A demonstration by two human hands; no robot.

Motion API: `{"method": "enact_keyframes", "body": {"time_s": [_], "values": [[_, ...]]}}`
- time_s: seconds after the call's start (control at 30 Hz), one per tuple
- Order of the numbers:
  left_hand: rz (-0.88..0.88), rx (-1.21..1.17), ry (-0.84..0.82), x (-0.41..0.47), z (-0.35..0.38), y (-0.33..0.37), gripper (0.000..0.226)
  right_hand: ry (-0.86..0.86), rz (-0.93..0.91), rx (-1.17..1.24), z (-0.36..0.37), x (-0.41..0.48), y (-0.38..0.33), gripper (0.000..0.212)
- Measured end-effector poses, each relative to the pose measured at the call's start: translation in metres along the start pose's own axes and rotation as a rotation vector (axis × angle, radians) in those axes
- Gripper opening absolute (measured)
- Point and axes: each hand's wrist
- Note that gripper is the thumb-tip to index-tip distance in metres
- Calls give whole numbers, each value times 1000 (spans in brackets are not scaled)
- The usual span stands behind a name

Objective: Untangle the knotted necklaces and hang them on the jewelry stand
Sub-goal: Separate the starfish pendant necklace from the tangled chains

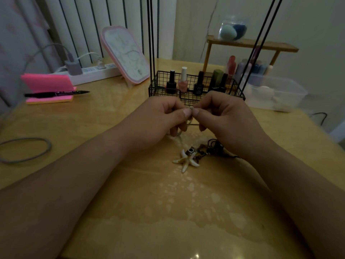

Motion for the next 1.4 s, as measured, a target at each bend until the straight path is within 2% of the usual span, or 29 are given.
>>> {"method": "enact_keyframes", "body": {"time_s": [0.27, 0.63, 0.83, 0.97, 1.1, 1.4], "values": [[-47, -109, 8, 1, 0, 0, 16, 3, -49, -43, 1, -2, 1, 3], [-3, -116, 12, 2, 0, 0, 11, -55, -46, -75, 4, -2, 2, 2], [-29, -219, 62, 4, 2, 2, 12, -51, 90, 172, 3, 0, -2, 2], [-23, -235, 37, 5, 3, 0, 11, -142, 112, 118, 2, 0, -1, 7], [-11, -235, 26, 5, 3, -1, 11, -144, 94, 101, 0, 0, -1, 7], [-7, -206, 53, 6, 1, -2, 10, -187, 193, 176, -3, 2, -2, 13]]}}
Point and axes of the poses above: each hand's wrist, its own x-axis towards the middle knuckle, its own z-axis out of the palm, y = z × x, and after that the axes turned 6 degrees about -x, right-handed
